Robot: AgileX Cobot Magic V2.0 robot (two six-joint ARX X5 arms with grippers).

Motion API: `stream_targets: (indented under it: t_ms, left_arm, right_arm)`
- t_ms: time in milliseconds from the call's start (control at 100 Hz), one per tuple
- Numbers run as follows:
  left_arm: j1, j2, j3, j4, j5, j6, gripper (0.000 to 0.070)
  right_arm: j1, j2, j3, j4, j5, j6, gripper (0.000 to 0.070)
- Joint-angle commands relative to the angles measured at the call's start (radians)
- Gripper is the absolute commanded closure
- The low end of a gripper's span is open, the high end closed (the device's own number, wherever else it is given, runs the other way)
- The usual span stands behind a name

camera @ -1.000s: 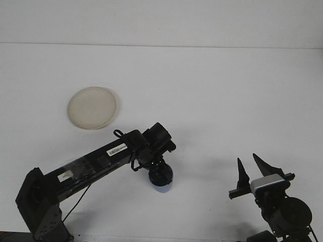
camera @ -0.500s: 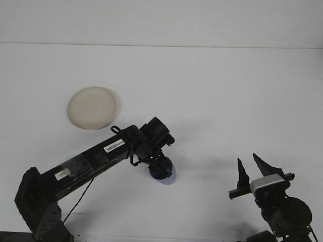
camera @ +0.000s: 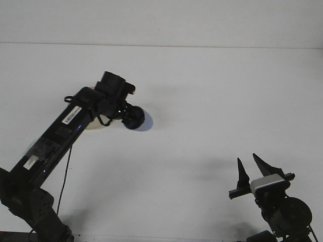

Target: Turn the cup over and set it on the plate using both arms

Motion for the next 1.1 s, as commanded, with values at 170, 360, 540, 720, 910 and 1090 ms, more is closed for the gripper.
stream_targets:
  t_ms: [170,360,540,720,910,1090]
  left_arm:
    - [0.201,0.001,0.026,0.002,-0.028,0.013,0.0686]
    - [0.339,0.008,0.026,0.018,-0.051,0.013,0.0686]
    - [0.433,0.045,0.026,0.03,-0.051,0.009,0.0686]
    - [0.477,0.117,0.026,0.046,-0.051,0.005,0.0686]
    - [0.48,0.192,0.026,0.082,-0.08,0.004,0.0686]
    - [0.48,0.219,0.026,0.111,-0.08,0.005,0.0686]
  right_arm:
    - [0.002,0.003,0.011,0.01,0.0,0.0,0.0381]
    - [0.002,0.003,0.011,0.01,0.0,0.0,0.0381]
    - [0.002,0.004,0.011,0.01,0.0,0.0,0.0381]
    - [0.002,0.004,0.011,0.009,0.0,0.0,0.0381]
    - [0.002,0.004,0.011,0.006,0.0,0.0,0.0381]
    - [0.002,0.004,0.011,0.004,0.0,0.0,0.0381]
